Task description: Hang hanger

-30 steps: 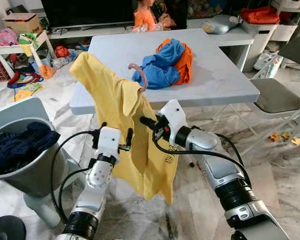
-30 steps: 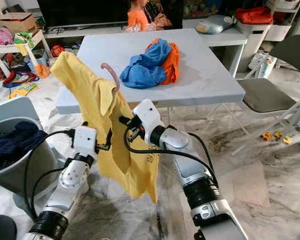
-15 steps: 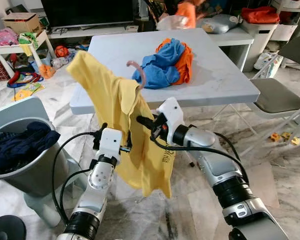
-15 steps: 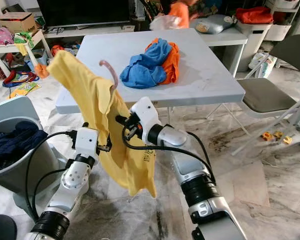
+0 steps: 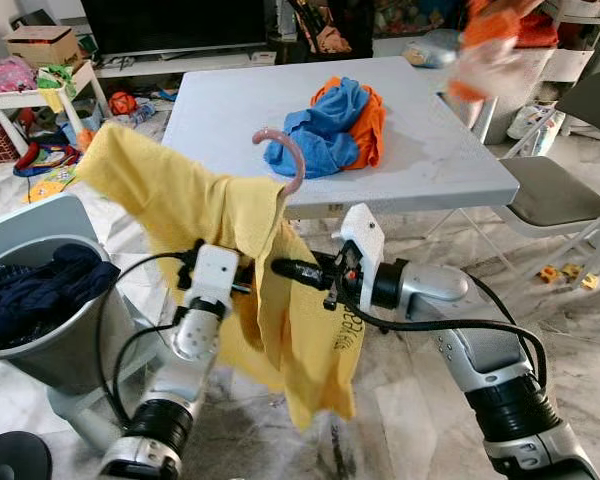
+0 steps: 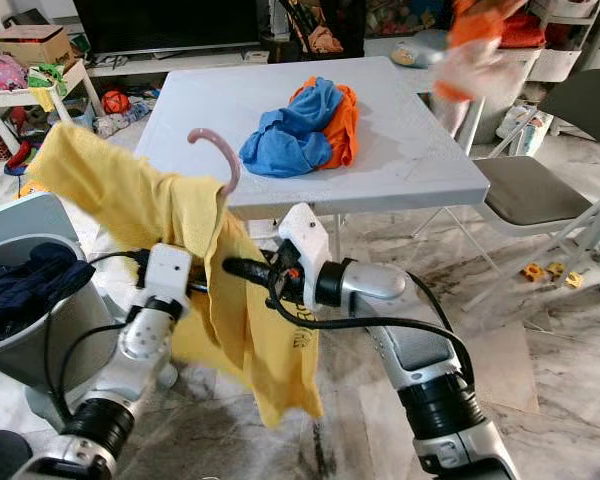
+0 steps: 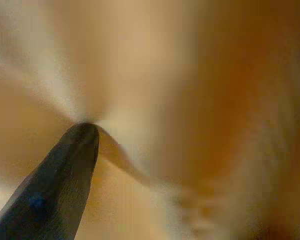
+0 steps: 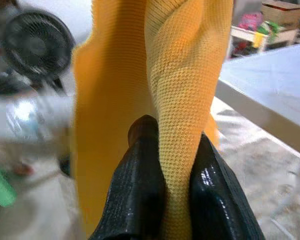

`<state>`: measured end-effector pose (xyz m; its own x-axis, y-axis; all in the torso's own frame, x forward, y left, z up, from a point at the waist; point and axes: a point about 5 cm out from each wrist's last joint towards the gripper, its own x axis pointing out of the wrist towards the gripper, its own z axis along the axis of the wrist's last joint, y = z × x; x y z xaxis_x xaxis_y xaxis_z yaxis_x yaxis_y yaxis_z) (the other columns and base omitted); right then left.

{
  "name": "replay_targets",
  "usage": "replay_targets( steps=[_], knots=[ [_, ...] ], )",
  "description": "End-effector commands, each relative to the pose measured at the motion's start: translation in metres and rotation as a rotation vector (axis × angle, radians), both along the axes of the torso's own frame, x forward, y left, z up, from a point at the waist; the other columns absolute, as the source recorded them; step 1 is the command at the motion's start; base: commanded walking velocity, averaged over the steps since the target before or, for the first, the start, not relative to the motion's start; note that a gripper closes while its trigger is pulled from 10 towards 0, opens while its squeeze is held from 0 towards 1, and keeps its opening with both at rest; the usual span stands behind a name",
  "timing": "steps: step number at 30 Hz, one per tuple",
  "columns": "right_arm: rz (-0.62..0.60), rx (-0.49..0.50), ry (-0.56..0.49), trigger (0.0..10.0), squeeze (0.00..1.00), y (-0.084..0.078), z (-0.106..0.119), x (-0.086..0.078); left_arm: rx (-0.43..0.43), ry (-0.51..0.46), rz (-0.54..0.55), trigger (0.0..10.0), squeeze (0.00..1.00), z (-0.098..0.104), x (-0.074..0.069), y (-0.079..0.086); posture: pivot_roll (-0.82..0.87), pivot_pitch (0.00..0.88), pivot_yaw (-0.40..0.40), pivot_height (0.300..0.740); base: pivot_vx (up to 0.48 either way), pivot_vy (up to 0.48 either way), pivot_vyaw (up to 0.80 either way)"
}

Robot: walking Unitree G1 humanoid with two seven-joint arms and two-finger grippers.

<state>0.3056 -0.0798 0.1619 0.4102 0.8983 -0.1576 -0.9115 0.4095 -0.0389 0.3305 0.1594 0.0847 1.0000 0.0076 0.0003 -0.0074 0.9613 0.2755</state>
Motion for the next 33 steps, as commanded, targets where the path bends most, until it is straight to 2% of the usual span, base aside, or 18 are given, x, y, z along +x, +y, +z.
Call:
replay_targets(
  steps=[1, 5, 10, 17, 18, 23, 24, 29, 31, 32, 33],
  knots=[
    [-0.043, -0.068, -0.043, 10.0, 0.00, -0.006, -0.005, 0.007, -0.006, -0.033, 0.038, 10.0, 0.00, 0.007, 0.002, 0.011, -0.04, 0.000, 0.046, 0.740, 0.000, 0.000, 0.00],
    [-0.210, -0.238, -0.101, 10.0, 0.00, -0.023, -0.025, 0.025, -0.012, -0.037, 0.037, 10.0, 0.00, 0.007, 0.000, 0.015, -0.03, 0.000, 0.038, 0.740, 0.000, 0.000, 0.00],
    [-0.293, -0.384, -0.146, 10.0, 0.00, -0.038, -0.040, 0.034, -0.047, -0.024, 0.049, 10.0, 0.00, 0.002, -0.004, 0.013, -0.02, 0.000, 0.028, 0.740, 0.000, 0.000, 0.00],
    [-0.171, -0.492, -0.164, 10.0, 0.00, -0.056, -0.055, 0.027, -0.058, -0.038, 0.085, 10.0, 0.00, 0.004, -0.005, 0.021, -0.02, 0.000, 0.023, 0.740, 0.000, 0.000, 0.00],
    [-0.064, -0.519, -0.150, 10.0, 0.00, -0.069, -0.059, 0.018, -0.053, -0.047, 0.102, 10.0, 0.00, 0.008, -0.003, 0.028, -0.02, 0.000, 0.024, 0.740, 0.000, 0.000, 0.00],
    [0.041, -0.573, -0.108, 10.0, 0.00, -0.100, -0.061, 0.007, -0.083, -0.064, 0.133, 10.0, 0.00, 0.017, 0.002, 0.036, -0.02, 0.000, 0.027, 0.740, 0.000, 0.000, 0.00],
    [0.066, -0.598, -0.106, 10.0, 0.00, -0.112, -0.059, 0.004, -0.095, -0.060, 0.142, 10.0, 0.00, 0.018, 0.003, 0.039, -0.02, 0.000, 0.027, 0.740, 0.000, 0.000, 0.00],
    [0.133, -0.629, -0.076, 10.0, 0.00, -0.134, -0.054, -0.004, -0.117, -0.032, 0.158, 10.0, 0.00, 0.013, 0.002, 0.042, -0.03, 0.000, 0.036, 0.740, 0.000, 0.000, 0.00],
    [0.110, -0.647, -0.083, 10.0, 0.00, -0.145, -0.047, -0.001, -0.125, -0.017, 0.158, 10.0, 0.00, 0.011, 0.001, 0.043, -0.04, 0.000, 0.041, 0.740, 0.000, 0.000, 0.00],
    [0.110, -0.647, -0.083, 10.0, 0.00, -0.145, -0.047, -0.001, -0.125, -0.017, 0.158, 10.0, 0.00, 0.011, 0.001, 0.043, -0.04, 0.000, 0.041, 0.740, 0.000, 0.000, 0.00],
    [0.098, -0.646, -0.094, 10.0, 0.00, -0.153, -0.039, 0.001, -0.134, 0.003, 0.154, 10.0, 0.00, 0.008, 0.000, 0.044, -0.04, 0.000, 0.043, 0.740, 0.000, 0.000, 0.00]
  ],
)
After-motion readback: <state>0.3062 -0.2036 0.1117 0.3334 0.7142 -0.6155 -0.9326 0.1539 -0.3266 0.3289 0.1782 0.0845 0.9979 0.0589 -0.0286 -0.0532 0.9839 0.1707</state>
